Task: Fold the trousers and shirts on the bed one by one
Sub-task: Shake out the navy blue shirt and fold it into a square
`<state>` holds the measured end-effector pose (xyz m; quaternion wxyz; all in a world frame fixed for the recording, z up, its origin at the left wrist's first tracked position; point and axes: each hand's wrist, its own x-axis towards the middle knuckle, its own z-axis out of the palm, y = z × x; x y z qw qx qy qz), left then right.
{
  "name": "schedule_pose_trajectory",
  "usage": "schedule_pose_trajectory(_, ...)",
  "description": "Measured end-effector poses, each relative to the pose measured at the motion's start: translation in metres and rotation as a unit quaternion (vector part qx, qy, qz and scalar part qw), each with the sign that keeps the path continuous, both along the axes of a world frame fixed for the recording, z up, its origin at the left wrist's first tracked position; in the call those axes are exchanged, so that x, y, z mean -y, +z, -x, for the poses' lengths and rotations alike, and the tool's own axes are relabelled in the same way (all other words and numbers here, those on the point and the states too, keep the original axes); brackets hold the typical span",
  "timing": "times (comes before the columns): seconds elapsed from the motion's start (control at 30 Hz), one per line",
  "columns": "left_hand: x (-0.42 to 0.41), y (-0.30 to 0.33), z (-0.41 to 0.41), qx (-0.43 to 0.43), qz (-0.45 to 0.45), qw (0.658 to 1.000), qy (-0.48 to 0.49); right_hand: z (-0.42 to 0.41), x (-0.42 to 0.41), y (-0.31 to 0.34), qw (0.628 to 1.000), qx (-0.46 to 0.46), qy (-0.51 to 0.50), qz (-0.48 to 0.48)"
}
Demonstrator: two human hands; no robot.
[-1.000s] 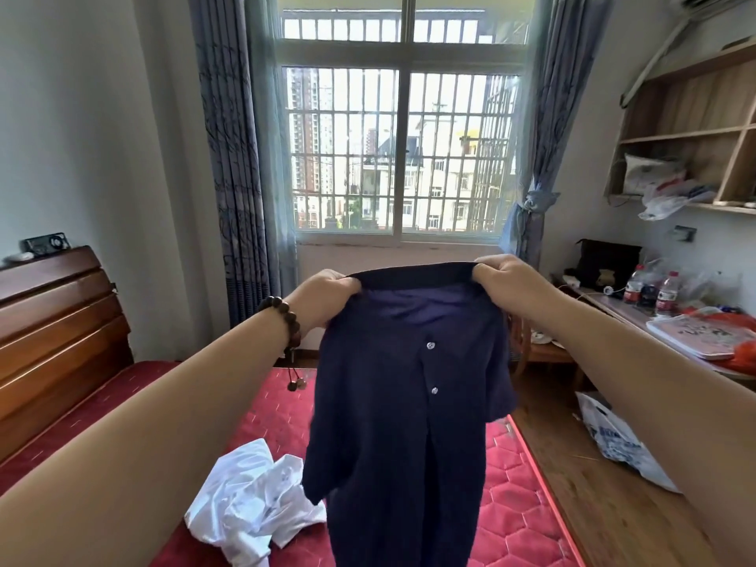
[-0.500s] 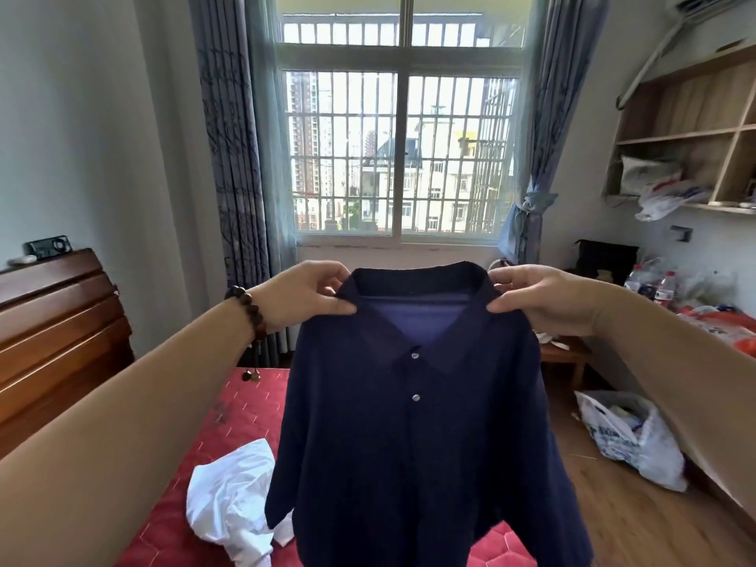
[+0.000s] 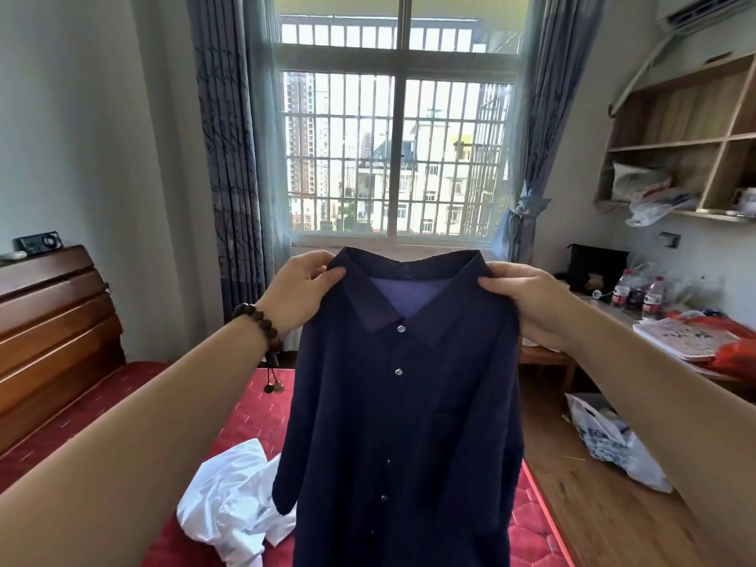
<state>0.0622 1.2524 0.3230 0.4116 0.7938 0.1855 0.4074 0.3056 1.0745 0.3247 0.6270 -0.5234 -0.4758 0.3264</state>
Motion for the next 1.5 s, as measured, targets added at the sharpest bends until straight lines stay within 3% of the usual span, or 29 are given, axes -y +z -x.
schedule_pose_trajectory(0.1, -0.002, 0.000, 0.001, -0.051, -0.025, 0.998, 0.014, 0.004, 0.002, 0.003, 0.999, 0.003, -0.017, 0.043)
schedule_pose_trajectory(0.17, -0.004, 0.002, 0.004, -0.076, -0.026, 0.997, 0.006, 0.001, 0.005, 0.004, 0.996, 0.059, -0.004, 0.063)
schedule_pose_trajectory(0.23, -0.005, 0.002, 0.006, -0.055, 0.038, 0.995, -0.067, -0.003, 0.009, 0.004, 0.993, 0.108, 0.020, 0.052)
schedule_pose_trajectory(0.33, -0.006, -0.003, 0.010, -0.003, 0.209, 0.953, -0.220, -0.010, 0.014, 0.004, 0.997, 0.048, 0.055, 0.039)
schedule_pose_trajectory(0.4, -0.006, -0.013, 0.006, -0.042, 0.221, 0.946, -0.235, -0.008, 0.014, -0.003, 0.996, 0.033, 0.064, 0.059)
schedule_pose_trajectory(0.5, -0.002, -0.031, -0.008, -0.081, 0.184, 0.969, -0.143, 0.005, 0.002, -0.022, 0.973, 0.183, -0.113, 0.084)
schedule_pose_trajectory(0.57, 0.002, -0.041, -0.020, -0.073, 0.114, 0.989, -0.054, 0.015, -0.010, -0.034, 0.899, 0.330, -0.279, 0.073)
schedule_pose_trajectory(0.63, 0.007, -0.049, -0.035, -0.064, 0.029, 0.997, 0.036, 0.031, -0.018, -0.041, 0.851, 0.373, -0.367, 0.040)
schedule_pose_trajectory(0.73, 0.019, -0.058, -0.052, -0.024, 0.035, 0.996, 0.074, 0.052, -0.024, -0.047, 0.875, 0.312, -0.371, 0.008)
schedule_pose_trajectory(0.87, 0.035, -0.060, -0.059, 0.011, 0.140, 0.990, -0.002, 0.070, -0.029, -0.049, 0.917, 0.273, -0.289, 0.018)
schedule_pose_trajectory(1.03, 0.047, -0.057, -0.061, 0.017, 0.188, 0.980, -0.065, 0.083, -0.027, -0.051, 0.928, 0.274, -0.253, 0.017)
schedule_pose_trajectory(1.13, 0.054, -0.055, -0.058, 0.009, 0.182, 0.979, -0.096, 0.093, -0.028, -0.046, 0.962, 0.173, -0.208, 0.046)
schedule_pose_trajectory(1.27, 0.049, -0.055, -0.046, -0.048, 0.079, 0.991, -0.095, 0.096, -0.014, -0.032, 0.997, -0.014, -0.061, 0.047)
schedule_pose_trajectory(1.3, 0.049, -0.054, -0.044, -0.049, 0.067, 0.991, -0.109, 0.096, -0.011, -0.029, 0.998, 0.000, -0.047, 0.050)
schedule_pose_trajectory(1.37, 0.051, -0.049, -0.041, -0.038, 0.062, 0.989, -0.129, 0.097, -0.008, -0.020, 0.987, 0.128, -0.087, 0.048)
schedule_pose_trajectory(1.5, 0.054, -0.031, -0.038, -0.015, 0.053, 0.989, -0.139, 0.095, -0.005, 0.002, 0.886, 0.406, -0.222, -0.014)
